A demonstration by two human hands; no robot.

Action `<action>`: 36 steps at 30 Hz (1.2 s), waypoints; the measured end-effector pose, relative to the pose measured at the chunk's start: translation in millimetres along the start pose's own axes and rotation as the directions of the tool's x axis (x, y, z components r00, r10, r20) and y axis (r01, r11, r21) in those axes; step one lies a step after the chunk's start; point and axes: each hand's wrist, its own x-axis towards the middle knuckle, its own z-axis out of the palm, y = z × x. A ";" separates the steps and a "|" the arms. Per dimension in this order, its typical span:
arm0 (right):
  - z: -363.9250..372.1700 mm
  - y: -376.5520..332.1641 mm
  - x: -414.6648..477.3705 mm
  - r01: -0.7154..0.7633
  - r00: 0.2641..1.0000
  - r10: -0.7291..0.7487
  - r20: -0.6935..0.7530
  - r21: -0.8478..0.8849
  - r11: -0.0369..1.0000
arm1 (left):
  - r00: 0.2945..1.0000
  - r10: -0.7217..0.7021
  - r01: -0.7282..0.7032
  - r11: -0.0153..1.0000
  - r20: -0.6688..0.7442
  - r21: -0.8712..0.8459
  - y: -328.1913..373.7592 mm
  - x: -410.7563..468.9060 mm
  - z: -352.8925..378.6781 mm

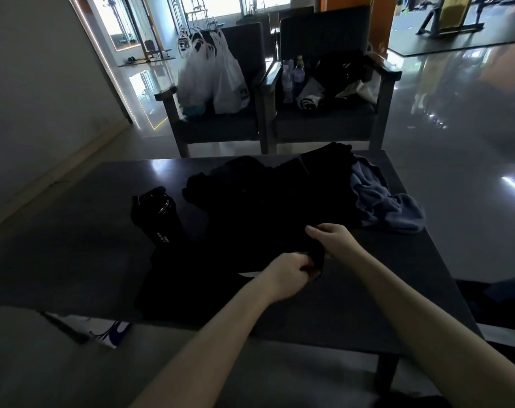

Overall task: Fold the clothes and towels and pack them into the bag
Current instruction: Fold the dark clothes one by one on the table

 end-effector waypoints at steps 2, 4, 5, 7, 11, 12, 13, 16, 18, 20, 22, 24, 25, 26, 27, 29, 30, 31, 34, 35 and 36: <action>-5.2 7.4 -4.0 0.018 1.000 -0.021 -0.021 -0.134 0.991 | 0.998 -0.027 0.021 0.994 0.048 0.107 -1.7 -4.1 7.3; -14.6 14.0 -9.6 0.003 1.000 -0.007 -0.018 -0.198 0.980 | 0.995 -0.037 0.018 0.979 0.090 0.201 -2.6 -8.6 8.7; -19.9 16.8 -12.8 -0.009 1.000 0.006 -0.012 -0.218 0.976 | 0.994 -0.042 0.020 0.980 0.104 0.199 -1.9 -11.2 7.5; -30.9 23.3 -18.6 -0.040 0.999 0.039 -0.011 -0.259 0.965 | 0.995 -0.054 0.044 0.993 0.088 0.113 2.2 -16.7 3.9; -45.5 37.4 -25.5 -0.138 0.990 0.139 -0.027 -0.382 0.914 | 0.984 0.031 -0.009 0.992 -0.173 0.126 3.8 -12.3 -2.3; -46.4 40.2 -26.2 -0.166 0.986 0.166 -0.035 -0.400 0.901 | 0.972 0.036 -0.001 0.989 -0.231 0.149 3.2 -8.1 -4.5; -45.9 43.0 -26.3 -0.180 0.983 0.178 -0.044 -0.421 0.889 | 0.962 0.019 0.021 0.989 -0.271 0.145 2.8 -3.6 -6.9; -42.3 39.9 -26.5 -0.126 0.990 0.081 -0.113 -0.484 0.866 | 0.945 -0.022 0.081 0.983 -0.327 0.167 2.0 13.2 -15.6; -39.2 31.1 -22.4 -0.043 0.987 -0.030 -0.160 -0.435 0.899 | 0.929 -0.038 0.124 0.970 -0.369 0.211 0.5 25.2 -20.0; -35.5 20.2 -14.3 0.051 0.975 -0.127 -0.182 -0.372 0.927 | 0.890 -0.014 0.153 0.951 -0.457 0.267 0.0 33.5 -24.9; -30.3 7.9 -4.0 0.144 0.959 -0.218 -0.183 -0.347 0.927 | 0.820 0.087 0.167 0.910 -0.566 0.381 -2.9 37.3 -31.0; -23.6 -4.0 9.0 0.208 0.947 -0.268 -0.175 -0.298 0.932 | 0.765 0.163 0.204 0.857 -0.623 0.474 -8.2 39.3 -38.1; -20.1 -8.7 17.2 0.216 0.950 -0.266 -0.162 -0.272 0.938 | 0.764 0.169 0.226 0.833 -0.622 0.504 -12.0 41.2 -42.0; -16.9 -13.2 25.2 0.206 0.959 -0.246 -0.140 -0.253 0.945 | 0.781 0.156 0.245 0.814 -0.605 0.527 -15.8 42.9 -46.1; -13.6 -17.0 33.2 0.189 0.969 -0.221 -0.112 -0.244 0.951 | 0.807 0.125 0.259 0.803 -0.577 0.536 -20.0 44.9 -49.8; -7.7 -22.6 46.2 0.161 0.982 -0.183 -0.053 -0.276 0.948 | 0.848 0.060 0.267 0.810 -0.526 0.522 -27.8 46.7 -54.6; -5.2 -24.5 50.7 0.149 0.985 -0.169 -0.039 -0.305 0.941 | 0.855 0.051 0.261 0.817 -0.516 0.514 -31.3 46.4 -55.7; -3.2 -26.4 53.7 0.136 0.987 -0.158 -0.039 -0.335 0.932 | 0.857 0.055 0.253 0.821 -0.513 0.512 -34.2 45.7 -56.2; 2.1 -29.3 59.7 0.079 0.990 -0.123 -0.069 -0.448 0.890 | 0.852 0.071 0.241 0.827 -0.518 0.509 -39.7 40.4 -54.9; 3.1 -30.1 60.5 0.063 0.992 -0.110 -0.067 -0.496 0.866 | 0.853 0.067 0.242 0.829 -0.518 0.505 -40.5 38.7 -54.6; 4.2 -30.9 60.3 0.060 0.992 -0.110 -0.062 -0.532 0.844 | 0.855 0.058 0.245 0.830 -0.515 0.501 -40.6 37.2 -54.6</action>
